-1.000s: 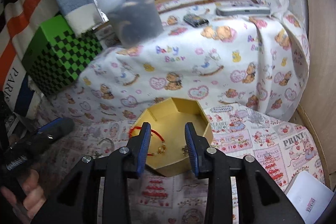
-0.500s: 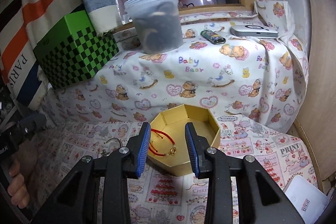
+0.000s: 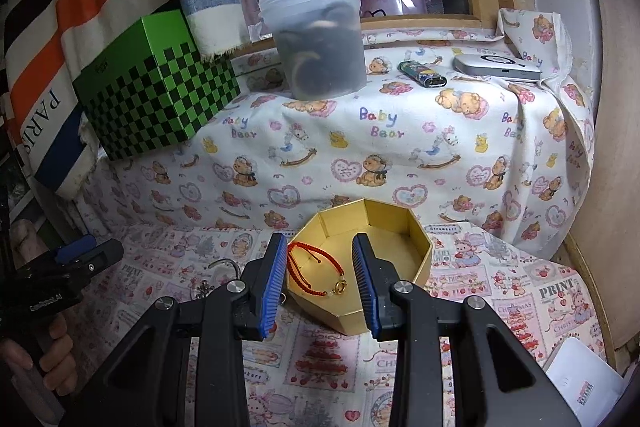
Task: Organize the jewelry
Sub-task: 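Move the open left tool to the silver chain beside the bangle, then close the left tool on the silver chain and lift it up, then hold the chain up with the left tool while the right tool grasps its hanging ring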
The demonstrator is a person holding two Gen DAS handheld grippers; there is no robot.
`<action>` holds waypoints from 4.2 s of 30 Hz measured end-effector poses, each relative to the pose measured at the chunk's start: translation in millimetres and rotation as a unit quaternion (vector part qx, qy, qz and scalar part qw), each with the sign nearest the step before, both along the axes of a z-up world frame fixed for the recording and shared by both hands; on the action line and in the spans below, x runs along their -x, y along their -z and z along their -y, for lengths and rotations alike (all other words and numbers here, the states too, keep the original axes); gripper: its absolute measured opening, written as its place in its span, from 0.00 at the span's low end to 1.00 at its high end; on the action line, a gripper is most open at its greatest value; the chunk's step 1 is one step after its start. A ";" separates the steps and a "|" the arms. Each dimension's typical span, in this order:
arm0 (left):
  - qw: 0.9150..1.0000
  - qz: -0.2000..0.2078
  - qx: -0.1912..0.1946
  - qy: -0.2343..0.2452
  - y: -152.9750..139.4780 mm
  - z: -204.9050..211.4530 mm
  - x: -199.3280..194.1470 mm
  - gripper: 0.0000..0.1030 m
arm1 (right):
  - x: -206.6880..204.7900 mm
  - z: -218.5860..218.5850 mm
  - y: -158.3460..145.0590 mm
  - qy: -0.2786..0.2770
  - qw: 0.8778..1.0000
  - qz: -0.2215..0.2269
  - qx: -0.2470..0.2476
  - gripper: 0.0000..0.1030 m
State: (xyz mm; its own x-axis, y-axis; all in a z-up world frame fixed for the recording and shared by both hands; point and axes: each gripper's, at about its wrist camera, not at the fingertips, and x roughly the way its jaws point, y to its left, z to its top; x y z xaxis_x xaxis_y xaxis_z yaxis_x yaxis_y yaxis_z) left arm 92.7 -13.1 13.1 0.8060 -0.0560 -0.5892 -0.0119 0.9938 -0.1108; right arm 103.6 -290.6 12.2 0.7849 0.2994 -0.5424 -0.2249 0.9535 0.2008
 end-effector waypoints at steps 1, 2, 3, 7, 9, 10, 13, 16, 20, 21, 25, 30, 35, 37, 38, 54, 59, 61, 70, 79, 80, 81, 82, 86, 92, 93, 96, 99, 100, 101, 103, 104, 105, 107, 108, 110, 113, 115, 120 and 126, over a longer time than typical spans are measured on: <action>1.000 0.000 -0.002 -0.004 1.6 -1.0 -0.8 0.89 | -0.5 -1.0 1.1 0.000 1.000 -0.001 0.002 0.35; 1.000 0.001 -0.002 -0.007 3.3 -2.2 -1.7 0.91 | -0.9 -2.0 2.4 -0.001 1.000 -0.002 0.004 0.35; 1.000 -0.001 0.001 -0.009 5.0 -3.3 -2.9 0.91 | -1.2 -2.6 3.0 0.000 1.000 -0.003 0.005 0.35; 1.000 -0.019 0.000 -0.007 14.8 -0.4 -10.7 0.92 | -3.3 -1.9 5.4 -0.003 1.000 -0.018 -0.007 0.35; 0.999 -0.031 -0.009 -0.001 20.9 3.4 -15.0 0.92 | -3.2 -0.8 5.2 -0.004 1.000 -0.020 -0.014 0.35; 0.999 -0.035 -0.007 0.005 23.6 4.8 -16.3 0.92 | -2.9 -1.5 4.9 -0.002 1.000 -0.018 -0.011 0.35; 0.998 -0.052 0.001 0.024 30.6 10.2 -18.7 0.92 | -1.7 -4.7 4.8 0.000 1.000 -0.013 0.002 0.35; 0.997 -0.065 -0.005 0.036 35.1 18.3 -20.5 0.87 | -1.7 -6.5 5.7 -0.007 1.000 -0.018 -0.001 0.35; 0.993 -0.095 -0.006 0.067 43.5 29.3 -23.8 0.62 | -0.4 -10.2 5.7 -0.009 1.000 -0.015 0.008 0.35; 0.991 -0.107 0.000 0.079 46.3 31.9 -25.1 0.57 | -0.3 -10.4 5.7 -0.009 1.000 -0.015 0.009 0.35; 0.985 -0.135 0.001 0.104 55.2 42.5 -26.9 0.40 | -0.3 -11.0 6.5 -0.009 1.000 -0.017 0.012 0.35; 0.984 -0.141 -0.005 0.108 62.6 50.1 -32.4 0.30 | -1.4 -9.4 6.8 -0.007 1.000 -0.018 0.011 0.35; 0.984 -0.134 -0.030 0.112 70.3 60.3 -35.6 0.19 | -1.5 -9.2 6.9 -0.007 1.000 -0.019 0.012 0.35; 0.984 -0.129 -0.034 0.116 70.3 59.8 -35.7 0.12 | -1.3 -9.4 6.8 -0.006 1.000 -0.019 0.012 0.35; 0.984 -0.131 -0.027 0.115 70.6 57.5 -36.3 0.01 | -1.2 -9.5 6.9 -0.006 1.000 -0.019 0.012 0.35; 0.991 -0.034 0.047 0.123 10.8 28.9 2.3 0.01 | -1.1 -6.9 6.5 -0.004 1.000 -0.020 0.007 0.35; 0.991 -0.007 0.073 0.111 -5.6 13.2 8.3 0.01 | 1.3 -12.6 6.2 -0.012 1.000 -0.019 0.009 0.35; 0.991 0.001 0.081 0.103 -9.0 5.2 13.0 0.01 | 2.8 -15.5 6.0 -0.022 1.000 -0.020 0.004 0.35; 0.990 0.039 0.091 0.102 -25.9 -8.7 27.1 0.01 | 8.7 -31.4 7.5 -0.058 0.998 -0.022 0.006 0.35; 0.977 0.064 0.125 0.159 -36.1 2.7 41.9 0.01 | 15.9 -60.8 17.2 -0.148 0.988 -0.039 0.008 0.35; 0.976 0.072 0.125 0.163 -37.5 4.5 44.7 0.01 | 18.2 -66.5 19.1 -0.161 0.986 -0.040 0.011 0.35; 0.975 0.078 0.125 0.168 -38.8 6.2 47.4 0.01 | 21.4 -76.1 22.7 -0.181 0.982 -0.042 0.015 0.35; 0.974 0.082 0.126 0.172 -39.6 7.7 49.5 0.01 | 23.0 -82.7 25.3 -0.191 0.980 -0.043 0.019 0.35; 0.969 0.089 0.134 0.188 -41.6 12.6 53.5 0.01 | 26.5 -107.3 37.4 -0.204 0.977 -0.050 0.041 0.35; 0.970 0.092 0.132 0.185 -41.8 13.7 54.7 0.01 | 36.6 -111.7 34.8 -0.231 0.971 -0.050 0.025 0.35; 0.970 0.091 0.133 0.183 -41.3 12.6 53.9 0.01 | 38.7 -113.6 34.2 -0.234 0.971 -0.046 0.028 0.35; 0.972 0.090 0.132 0.173 -39.7 8.5 51.6 0.01 | 38.7 -113.6 34.8 -0.243 0.968 -0.057 0.021 0.35; 0.972 0.085 0.139 0.170 -37.4 5.7 49.0 0.01 | 39.8 -112.5 34.2 -0.247 0.967 -0.059 0.018 0.35; 0.972 0.085 0.140 0.170 -37.3 5.3 48.8 0.01 | 40.1 -114.0 34.8 -0.249 0.967 -0.059 0.019 0.35; 0.972 0.085 0.141 0.170 -37.3 5.1 48.9 0.01 | 40.1 -115.1 35.7 -0.250 0.966 -0.059 0.020 0.35; 0.971 0.085 0.142 0.173 -37.1 5.4 48.9 0.01 | 39.1 -117.6 37.9 -0.248 0.966 -0.062 0.021 0.35; 0.970 0.085 0.145 0.176 -37.2 5.6 49.1 0.01 | 38.4 -119.8 38.7 -0.247 0.967 -0.062 0.022 0.35; 0.969 0.085 0.147 0.179 -37.3 5.8 49.6 0.01 | 38.4 -120.2 39.4 -0.246 0.967 -0.061 0.024 0.35; 0.969 0.086 0.145 0.180 -37.7 7.4 50.3 0.01 | 38.5 -120.2 40.2 -0.244 0.968 -0.058 0.025 0.35; 0.969 0.087 0.146 0.182 -37.8 8.0 50.8 0.01 | 38.2 -118.9 40.0 -0.242 0.968 -0.057 0.023 0.35; 0.968 0.088 0.146 0.184 -37.9 8.4 51.3 0.01 | 37.9 -116.8 38.5 -0.237 0.970 -0.053 0.022 0.35; 0.967 0.090 0.147 0.188 -38.6 10.0 52.4 0.01 | 37.2 -114.2 37.4 -0.238 0.970 -0.052 0.017 0.35; 0.964 0.090 0.153 0.197 -39.1 10.9 53.1 0.01 | 37.5 -116.1 38.2 -0.245 0.968 -0.054 0.016 0.35; 0.961 0.092 0.157 0.210 -40.1 14.4 55.5 0.01 | 41.1 -124.0 41.4 -0.248 0.967 -0.053 0.025 0.35; 0.958 0.095 0.164 0.217 -41.5 15.3 57.3 0.01 | 40.2 -122.8 41.0 -0.235 0.971 -0.046 0.018 0.24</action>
State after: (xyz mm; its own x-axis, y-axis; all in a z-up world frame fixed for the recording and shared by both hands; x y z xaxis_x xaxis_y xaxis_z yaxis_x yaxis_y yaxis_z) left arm 35.4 -28.4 54.6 0.7559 -0.5667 -0.3278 0.4456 0.8121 -0.3767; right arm 63.4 -167.8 -28.8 0.5139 0.5918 -0.6210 -0.6188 0.7571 0.2094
